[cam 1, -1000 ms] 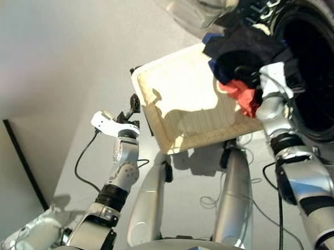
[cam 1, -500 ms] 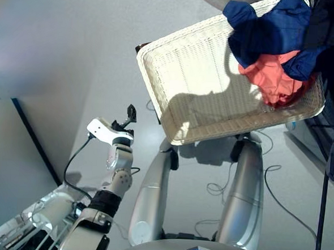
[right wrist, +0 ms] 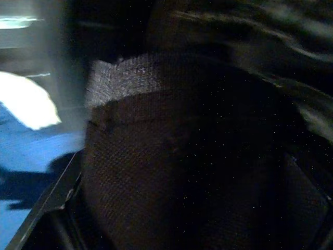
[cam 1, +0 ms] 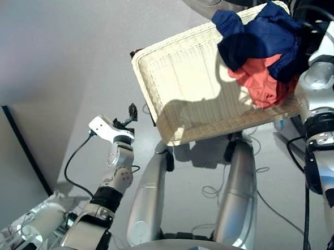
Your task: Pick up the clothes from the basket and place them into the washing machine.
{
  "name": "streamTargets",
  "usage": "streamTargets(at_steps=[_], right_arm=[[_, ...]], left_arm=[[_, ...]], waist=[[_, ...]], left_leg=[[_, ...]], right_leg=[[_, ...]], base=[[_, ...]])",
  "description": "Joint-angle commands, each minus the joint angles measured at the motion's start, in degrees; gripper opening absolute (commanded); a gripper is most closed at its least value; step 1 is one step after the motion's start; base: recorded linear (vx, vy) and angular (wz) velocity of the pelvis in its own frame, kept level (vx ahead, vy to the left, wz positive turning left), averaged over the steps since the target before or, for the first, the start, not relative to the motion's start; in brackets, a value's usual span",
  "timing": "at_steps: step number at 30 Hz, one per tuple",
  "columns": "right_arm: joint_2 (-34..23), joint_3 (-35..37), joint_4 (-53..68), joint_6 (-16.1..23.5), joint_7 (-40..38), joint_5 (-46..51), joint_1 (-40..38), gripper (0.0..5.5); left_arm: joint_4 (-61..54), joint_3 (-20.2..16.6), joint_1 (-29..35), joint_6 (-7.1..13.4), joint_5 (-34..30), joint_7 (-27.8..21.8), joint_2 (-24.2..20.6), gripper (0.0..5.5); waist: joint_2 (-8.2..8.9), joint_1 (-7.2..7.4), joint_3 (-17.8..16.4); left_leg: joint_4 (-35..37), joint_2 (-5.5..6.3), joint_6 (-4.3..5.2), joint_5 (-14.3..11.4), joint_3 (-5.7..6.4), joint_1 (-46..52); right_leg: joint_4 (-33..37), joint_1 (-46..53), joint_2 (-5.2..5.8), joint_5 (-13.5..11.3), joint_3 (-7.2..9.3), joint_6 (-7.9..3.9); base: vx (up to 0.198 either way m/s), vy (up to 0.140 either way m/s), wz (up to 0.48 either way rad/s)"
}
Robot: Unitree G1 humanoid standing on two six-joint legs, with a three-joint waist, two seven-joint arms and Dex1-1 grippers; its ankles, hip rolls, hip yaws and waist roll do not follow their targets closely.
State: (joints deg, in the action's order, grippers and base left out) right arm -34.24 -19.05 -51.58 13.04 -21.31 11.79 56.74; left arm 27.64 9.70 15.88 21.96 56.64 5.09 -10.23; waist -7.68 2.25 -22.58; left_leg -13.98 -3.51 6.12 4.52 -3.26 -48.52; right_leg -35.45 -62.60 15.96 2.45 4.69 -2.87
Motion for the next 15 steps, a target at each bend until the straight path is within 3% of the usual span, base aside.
streamTargets(at_steps=[1,7,15], right_arm=[[1.0,-2.3,3.8,4.6,5.2,-1.3,1.3,5.5],[3.6,-5.3,-1.6,3.2,11.5,-0.5,1.1,5.5],[5.1,-7.4,-14.9,-0.7,17.1,-2.9,4.3,5.5]], left_arm=[[1.7,-3.4,2.0,1.3,-1.4,-1.2,-3.3,5.5],[4.5,-2.9,4.1,0.8,-1.2,-2.4,-2.6,5.5],[3.6,-1.6,4.1,-0.4,-1.5,-3.4,-3.0,5.5]], waist=[[2.45,0.47,0.1],[3.08,0.03,-0.3],[2.67,-1.5,-1.1]], left_leg=[[-8.1,-1.44,-0.6,-8.3,2.31,4.2],[-7.3,-1.89,-0.19,-7.8,2.81,4.6],[-9.6,-2.03,-0.33,-8.1,3.99,1.2]], right_leg=[[7.9,4.0,-0.31,-8.9,-2.26,-6.27],[7.6,4.0,-0.58,-8.4,-1.77,-6.19],[3.9,0.6,-0.94,-7.2,-1.3,-5.8]], base=[[0.0,0.0,0.0],[0.0,0.0,0.0],[0.0,0.0,0.0]])
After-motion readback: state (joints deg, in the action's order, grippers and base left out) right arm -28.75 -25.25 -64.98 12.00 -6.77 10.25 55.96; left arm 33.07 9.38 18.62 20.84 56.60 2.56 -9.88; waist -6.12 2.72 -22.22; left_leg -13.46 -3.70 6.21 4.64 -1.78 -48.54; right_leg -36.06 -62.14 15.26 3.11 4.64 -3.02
